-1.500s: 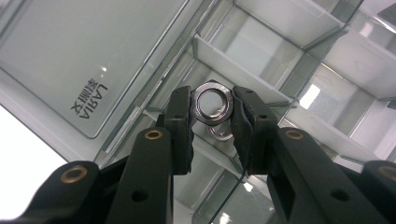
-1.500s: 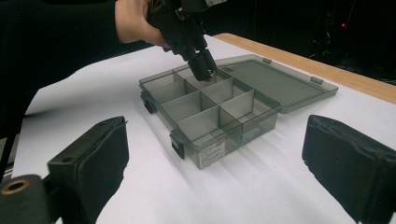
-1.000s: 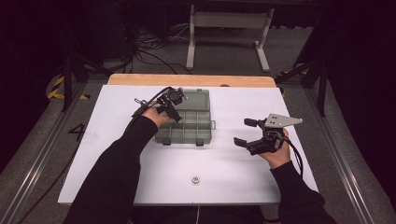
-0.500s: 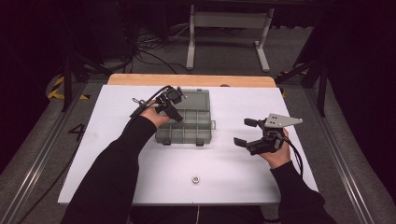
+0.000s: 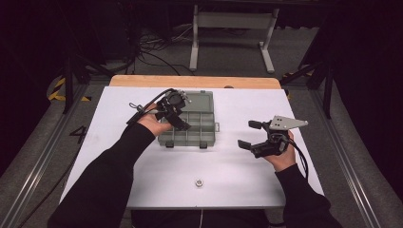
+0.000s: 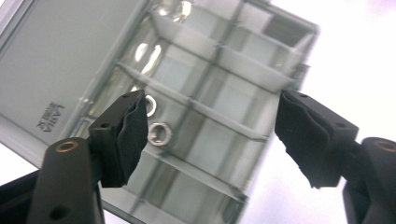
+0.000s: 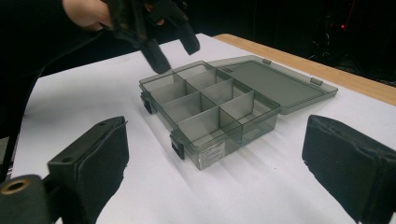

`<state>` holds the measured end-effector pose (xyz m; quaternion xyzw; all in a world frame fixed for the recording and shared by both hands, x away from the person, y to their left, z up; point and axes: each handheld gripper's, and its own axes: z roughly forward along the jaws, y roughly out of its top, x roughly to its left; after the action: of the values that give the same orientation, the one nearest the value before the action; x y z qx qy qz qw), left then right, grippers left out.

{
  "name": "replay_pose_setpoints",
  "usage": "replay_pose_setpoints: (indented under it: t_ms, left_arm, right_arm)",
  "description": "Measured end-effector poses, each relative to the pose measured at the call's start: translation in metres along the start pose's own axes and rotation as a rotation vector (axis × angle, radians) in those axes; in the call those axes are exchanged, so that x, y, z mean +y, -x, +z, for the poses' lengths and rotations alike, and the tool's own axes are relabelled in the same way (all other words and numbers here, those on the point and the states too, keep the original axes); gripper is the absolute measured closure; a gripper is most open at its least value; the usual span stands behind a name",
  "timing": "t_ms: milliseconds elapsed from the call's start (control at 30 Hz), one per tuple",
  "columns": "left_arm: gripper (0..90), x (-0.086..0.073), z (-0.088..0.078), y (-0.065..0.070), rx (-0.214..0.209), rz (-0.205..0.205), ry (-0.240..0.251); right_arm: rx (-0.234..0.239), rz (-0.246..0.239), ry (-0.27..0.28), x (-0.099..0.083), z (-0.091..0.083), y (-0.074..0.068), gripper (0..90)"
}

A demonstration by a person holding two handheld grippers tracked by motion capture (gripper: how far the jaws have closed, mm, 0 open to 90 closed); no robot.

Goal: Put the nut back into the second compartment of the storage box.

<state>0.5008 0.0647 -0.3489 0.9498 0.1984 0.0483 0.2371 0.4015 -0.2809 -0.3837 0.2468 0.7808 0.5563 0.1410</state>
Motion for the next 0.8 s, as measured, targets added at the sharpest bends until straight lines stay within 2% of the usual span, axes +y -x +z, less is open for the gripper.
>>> replay_pose_setpoints:
  t_ms: [200, 233, 400, 467, 500, 800]
  left_arm:
    - [24.5, -0.002, -0.014, 0.034, -0.031, 0.073, 0.033]
    - [24.5, -0.002, -0.014, 0.034, -0.031, 0.073, 0.033]
    - [24.1, -0.005, -0.018, 0.062, -0.057, 0.134, 0.049]
    - [23.2, -0.005, -0.018, 0.066, -0.067, 0.137, 0.052]
    - [22.9, -0.007, -0.016, 0.073, -0.084, 0.14, 0.051]
    - [22.5, -0.012, -0.01, 0.094, -0.112, 0.174, 0.044]
  right_arm:
    - [0.0, 0.003, -0.001, 0.0, 0.0, 0.0, 7.8]
    - [0.0, 0.003, -0.001, 0.0, 0.0, 0.0, 7.8]
    - [0.002, 0.005, 0.0, 0.0, 0.0, 0.0, 7.8]
    - [0.0, 0.002, 0.001, 0.0, 0.0, 0.0, 7.8]
    - [0.001, 0.004, -0.001, 0.0, 0.0, 0.0, 7.8]
    - [0.0, 0.004, -0.003, 0.0, 0.001, -0.001, 7.8]
